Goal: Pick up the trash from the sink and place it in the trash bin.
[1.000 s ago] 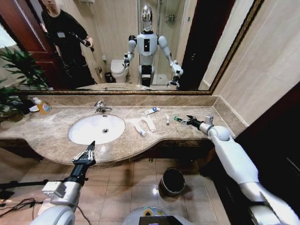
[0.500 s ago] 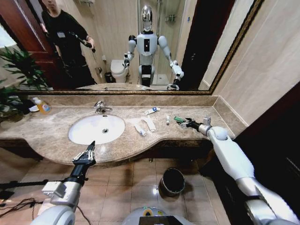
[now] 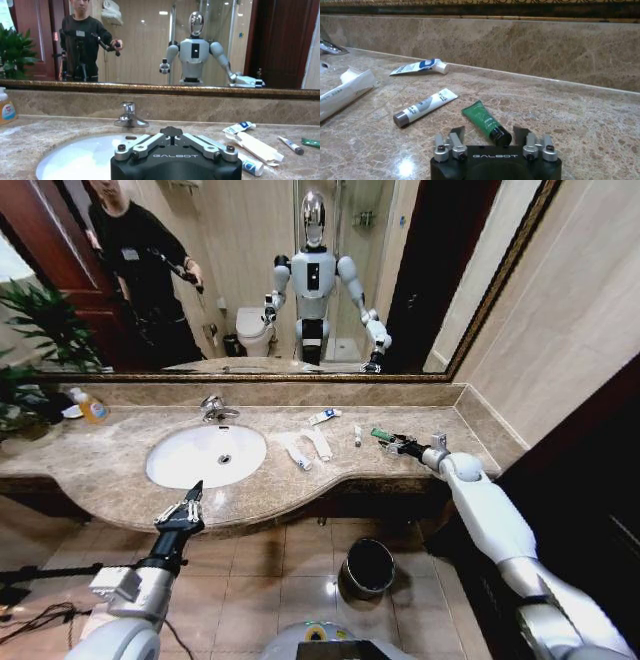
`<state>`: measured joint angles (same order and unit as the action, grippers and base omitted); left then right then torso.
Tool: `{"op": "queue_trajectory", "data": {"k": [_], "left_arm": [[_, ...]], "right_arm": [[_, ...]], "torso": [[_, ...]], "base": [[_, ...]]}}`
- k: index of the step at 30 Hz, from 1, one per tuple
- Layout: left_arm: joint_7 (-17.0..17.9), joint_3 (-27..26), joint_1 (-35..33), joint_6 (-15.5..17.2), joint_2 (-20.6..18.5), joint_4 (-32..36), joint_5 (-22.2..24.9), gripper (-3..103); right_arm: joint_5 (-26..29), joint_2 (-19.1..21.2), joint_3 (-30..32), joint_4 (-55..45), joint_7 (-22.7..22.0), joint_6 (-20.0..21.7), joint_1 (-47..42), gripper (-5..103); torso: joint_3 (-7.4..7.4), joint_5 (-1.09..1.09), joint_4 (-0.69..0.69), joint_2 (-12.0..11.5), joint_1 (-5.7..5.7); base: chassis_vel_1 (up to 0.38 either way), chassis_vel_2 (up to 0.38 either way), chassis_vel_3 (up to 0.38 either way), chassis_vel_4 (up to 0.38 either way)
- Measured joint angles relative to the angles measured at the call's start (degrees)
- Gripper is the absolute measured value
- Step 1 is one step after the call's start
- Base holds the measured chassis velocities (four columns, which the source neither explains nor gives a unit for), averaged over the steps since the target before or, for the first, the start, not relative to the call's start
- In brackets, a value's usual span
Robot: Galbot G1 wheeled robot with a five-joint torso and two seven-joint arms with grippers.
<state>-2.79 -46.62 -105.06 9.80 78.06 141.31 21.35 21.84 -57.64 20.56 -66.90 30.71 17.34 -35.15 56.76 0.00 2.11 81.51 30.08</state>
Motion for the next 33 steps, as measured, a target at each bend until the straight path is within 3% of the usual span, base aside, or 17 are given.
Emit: {"op": "queue_trajectory", "data": {"k": [1,4,5,7,12,18,27,33], "left_arm": [[0.0,0.0,0.0,0.0,0.0,0.0,0.0,0],[0.0,0.0,0.0,0.0,0.0,0.0,0.0,0],[0.0,0.0,0.0,0.0,0.0,0.0,0.0,0],[0.0,0.0,0.0,0.0,0.0,0.0,0.0,0],[0.0,0.0,0.0,0.0,0.0,0.0,0.0,0],[0.0,0.0,0.0,0.0,0.0,0.0,0.0,0],[0.0,0.0,0.0,0.0,0.0,0.0,0.0,0],[-0.01,0.0,0.0,0.0,0.0,0.0,0.0,0]], "right_arm": [[0.0,0.0,0.0,0.0,0.0,0.0,0.0,66],[-0.27,-0.04,0.05,-0.15,-0.97,-0.46,-0.21,50],[-0.27,-0.04,0.05,-0.15,-0.97,-0.46,-0.21,50],[-0.41,-0.05,0.05,-0.22,-1.48,-0.86,-0.4,39],[-0.49,-0.06,0.19,-0.85,-1.84,-0.93,-0.88,23],[-0.27,-0.05,0.37,-2.41,-3.09,-0.95,-1.54,21],[7.74,-0.19,2.79,-15.13,-15.4,-3.2,-10.17,21],[8.98,-0.83,5.22,-20.86,-18.1,-6.7,-16.25,21]], "torso": [[0.0,0.0,0.0,0.0,0.0],[0.0,0.0,0.0,0.0,0.0],[0.0,0.0,0.0,0.0,0.0],[0.0,0.0,0.0,0.0,0.0],[0.0,0.0,0.0,0.0,0.0],[0.0,0.0,0.0,0.0,0.0],[0.0,0.0,0.0,0.0,0.0],[0.0,0.01,0.0,0.0,0.0]], "base": [[0.0,0.0,0.0,0.0],[0.0,0.0,0.0,0.0],[0.0,0.0,0.0,0.0],[0.0,0.0,0.0,0.0],[0.0,0.0,0.0,0.0],[0.0,0.0,0.0,0.0],[0.0,0.0,0.0,0.0],[0.0,0.0,0.0,0.0]]}}
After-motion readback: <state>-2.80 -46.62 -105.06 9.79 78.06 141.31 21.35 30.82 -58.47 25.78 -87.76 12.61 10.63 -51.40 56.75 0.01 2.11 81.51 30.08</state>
